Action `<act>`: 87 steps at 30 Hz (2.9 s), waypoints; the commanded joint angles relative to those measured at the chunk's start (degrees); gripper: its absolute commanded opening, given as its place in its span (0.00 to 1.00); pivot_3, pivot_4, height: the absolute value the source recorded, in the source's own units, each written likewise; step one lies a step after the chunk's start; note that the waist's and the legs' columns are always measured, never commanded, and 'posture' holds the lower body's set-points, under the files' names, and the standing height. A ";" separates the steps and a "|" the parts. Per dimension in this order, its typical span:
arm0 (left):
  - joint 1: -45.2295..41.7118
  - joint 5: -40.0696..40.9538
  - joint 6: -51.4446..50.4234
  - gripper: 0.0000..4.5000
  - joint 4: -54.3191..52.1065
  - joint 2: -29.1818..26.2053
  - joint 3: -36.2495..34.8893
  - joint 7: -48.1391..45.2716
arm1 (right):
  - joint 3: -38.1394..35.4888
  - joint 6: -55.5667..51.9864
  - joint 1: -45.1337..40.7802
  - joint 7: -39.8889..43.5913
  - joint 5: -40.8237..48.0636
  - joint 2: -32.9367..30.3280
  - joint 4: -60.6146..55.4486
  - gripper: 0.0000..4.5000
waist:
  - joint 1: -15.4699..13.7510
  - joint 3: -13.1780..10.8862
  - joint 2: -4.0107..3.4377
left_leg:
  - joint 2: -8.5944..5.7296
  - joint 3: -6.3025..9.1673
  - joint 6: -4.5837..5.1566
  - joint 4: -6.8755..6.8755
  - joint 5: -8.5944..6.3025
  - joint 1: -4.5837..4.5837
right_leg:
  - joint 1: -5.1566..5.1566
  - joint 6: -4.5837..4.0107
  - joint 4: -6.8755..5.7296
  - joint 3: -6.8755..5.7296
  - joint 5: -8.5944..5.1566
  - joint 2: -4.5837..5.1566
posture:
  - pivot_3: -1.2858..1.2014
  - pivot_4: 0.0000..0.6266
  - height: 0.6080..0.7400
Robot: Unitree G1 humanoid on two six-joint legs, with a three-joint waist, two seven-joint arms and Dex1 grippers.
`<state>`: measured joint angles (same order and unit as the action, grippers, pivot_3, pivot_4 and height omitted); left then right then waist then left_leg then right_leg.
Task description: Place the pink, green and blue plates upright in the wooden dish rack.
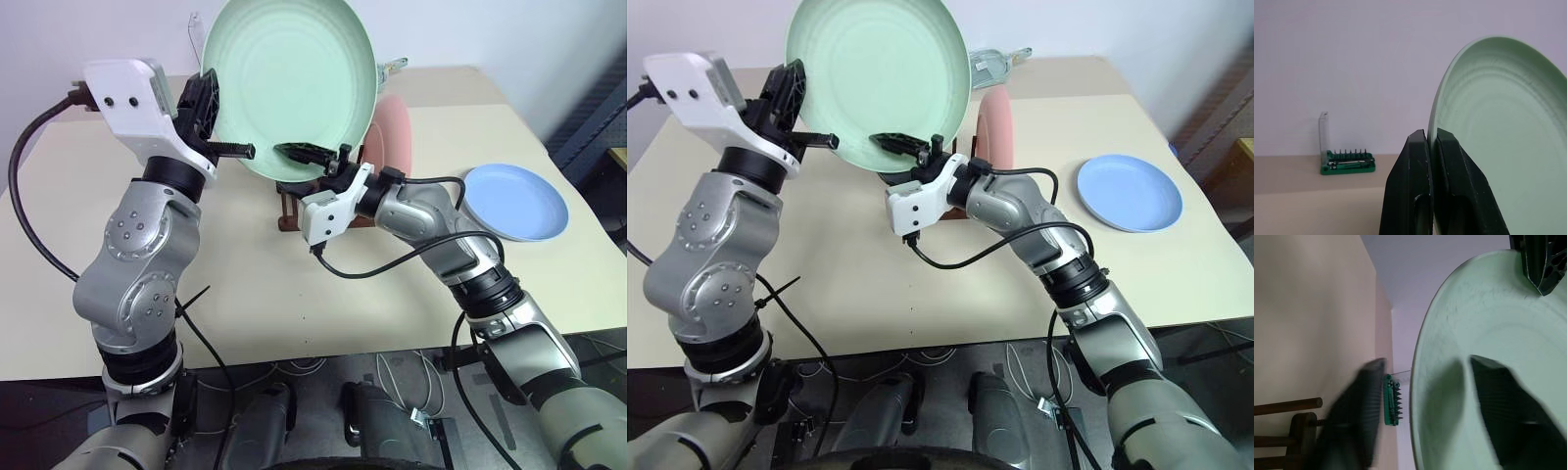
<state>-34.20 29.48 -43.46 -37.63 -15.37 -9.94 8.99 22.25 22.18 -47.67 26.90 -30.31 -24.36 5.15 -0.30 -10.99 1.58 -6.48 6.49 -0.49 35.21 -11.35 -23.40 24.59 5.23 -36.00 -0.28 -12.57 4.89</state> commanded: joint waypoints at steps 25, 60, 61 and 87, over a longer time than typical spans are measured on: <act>15.79 3.26 11.79 0.99 11.66 -18.07 -21.00 -20.05 | -14.84 -23.77 -2.84 7.96 41.42 10.80 -15.89 0.00 | 0.94 -0.04 -0.10 | 0.29 0.01 0.07 -0.08 -0.09 0.07 | 0.02 -0.25 0.01 0.04 0.14 -0.31 | 0.52 0.24 1.00; 37.52 5.48 13.40 0.99 -0.68 -17.54 1.51 -43.22 | -38.72 -71.64 -3.41 -41.12 102.39 21.29 -10.96 0.00 | 1.26 -0.13 -0.66 | 0.48 -0.11 0.16 -0.26 -0.15 -0.10 | 0.29 -0.85 0.11 0.11 -0.05 -0.18 | 0.52 0.24 1.00; 37.47 5.48 13.40 0.99 -0.64 -17.51 1.56 -43.20 | -38.90 -71.46 -3.51 -41.67 102.45 21.46 -10.64 0.00 | 1.26 -0.13 -0.66 | 0.48 -0.11 0.16 -0.26 -0.15 -0.10 | 0.29 -0.85 0.11 0.11 -0.05 -0.18 | 0.52 0.24 1.00; 37.16 5.02 14.70 1.00 0.95 -16.81 2.19 -43.63 | -38.94 -71.47 -5.07 -46.31 101.42 20.79 -8.08 0.97 | 1.25 -0.17 -0.72 | 0.49 -0.10 0.19 -0.27 -0.16 -0.11 | 0.29 -0.84 0.17 0.10 -0.07 -0.19 | 0.52 0.24 1.00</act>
<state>3.66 34.29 -29.49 -36.02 -32.38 -7.58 -34.73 -17.00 -49.62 -50.29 -20.65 70.92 -3.00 0.08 0.96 -11.16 0.86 -5.99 6.39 -0.30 34.94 -11.51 -23.51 24.87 4.38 -35.82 -0.18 -12.64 4.70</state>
